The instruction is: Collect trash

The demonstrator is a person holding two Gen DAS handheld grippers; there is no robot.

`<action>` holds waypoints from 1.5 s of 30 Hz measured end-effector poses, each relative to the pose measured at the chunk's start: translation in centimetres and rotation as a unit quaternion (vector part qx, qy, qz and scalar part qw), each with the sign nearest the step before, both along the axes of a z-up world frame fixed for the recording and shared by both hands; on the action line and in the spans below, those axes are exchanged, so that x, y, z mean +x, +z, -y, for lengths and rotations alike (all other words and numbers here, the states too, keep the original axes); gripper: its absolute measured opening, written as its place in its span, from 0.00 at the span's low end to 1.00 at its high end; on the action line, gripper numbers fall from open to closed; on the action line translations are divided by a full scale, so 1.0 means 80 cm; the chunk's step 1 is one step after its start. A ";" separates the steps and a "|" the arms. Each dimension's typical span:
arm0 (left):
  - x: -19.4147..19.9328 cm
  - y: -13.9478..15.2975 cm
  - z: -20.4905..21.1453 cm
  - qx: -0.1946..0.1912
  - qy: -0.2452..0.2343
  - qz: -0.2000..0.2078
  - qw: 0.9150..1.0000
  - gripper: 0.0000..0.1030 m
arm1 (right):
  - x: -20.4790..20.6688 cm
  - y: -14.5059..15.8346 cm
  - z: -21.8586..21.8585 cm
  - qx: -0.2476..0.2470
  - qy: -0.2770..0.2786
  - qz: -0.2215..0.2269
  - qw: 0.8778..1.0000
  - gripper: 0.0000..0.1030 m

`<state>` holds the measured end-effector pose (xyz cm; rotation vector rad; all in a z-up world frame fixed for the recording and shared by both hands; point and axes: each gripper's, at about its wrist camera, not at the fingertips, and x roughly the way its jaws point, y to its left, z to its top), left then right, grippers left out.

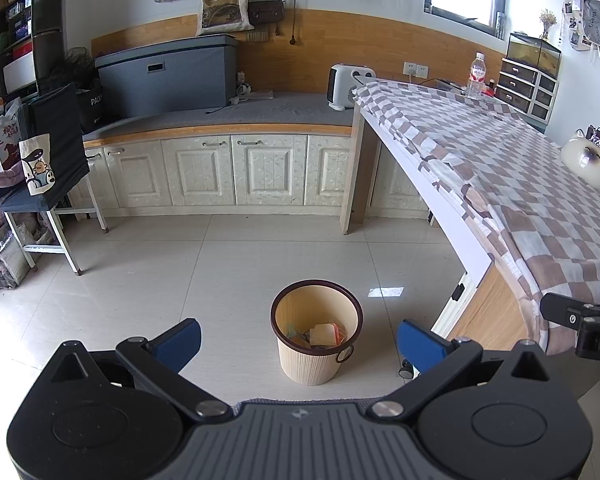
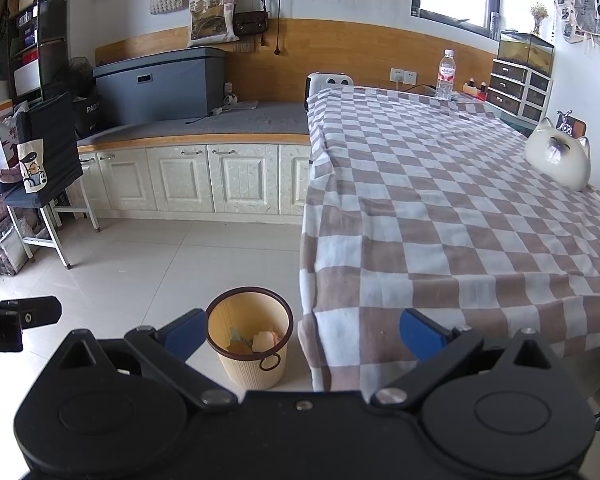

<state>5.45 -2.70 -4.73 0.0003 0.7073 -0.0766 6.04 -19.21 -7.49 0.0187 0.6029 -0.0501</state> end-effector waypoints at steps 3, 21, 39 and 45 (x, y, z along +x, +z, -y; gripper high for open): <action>0.000 0.000 0.000 0.000 0.000 0.000 1.000 1.00 | 0.000 0.000 0.001 0.000 0.000 0.000 1.000 1.00; -0.001 0.000 0.001 0.000 0.000 0.000 1.000 1.00 | -0.001 0.000 0.004 0.000 -0.001 -0.001 1.000 1.00; -0.001 0.000 0.003 0.000 -0.001 0.000 1.000 1.00 | -0.004 0.001 0.006 0.000 -0.004 0.000 1.000 1.00; -0.001 0.000 0.004 0.000 -0.001 0.001 1.000 1.00 | -0.004 0.001 0.006 -0.001 -0.004 0.000 1.000 1.00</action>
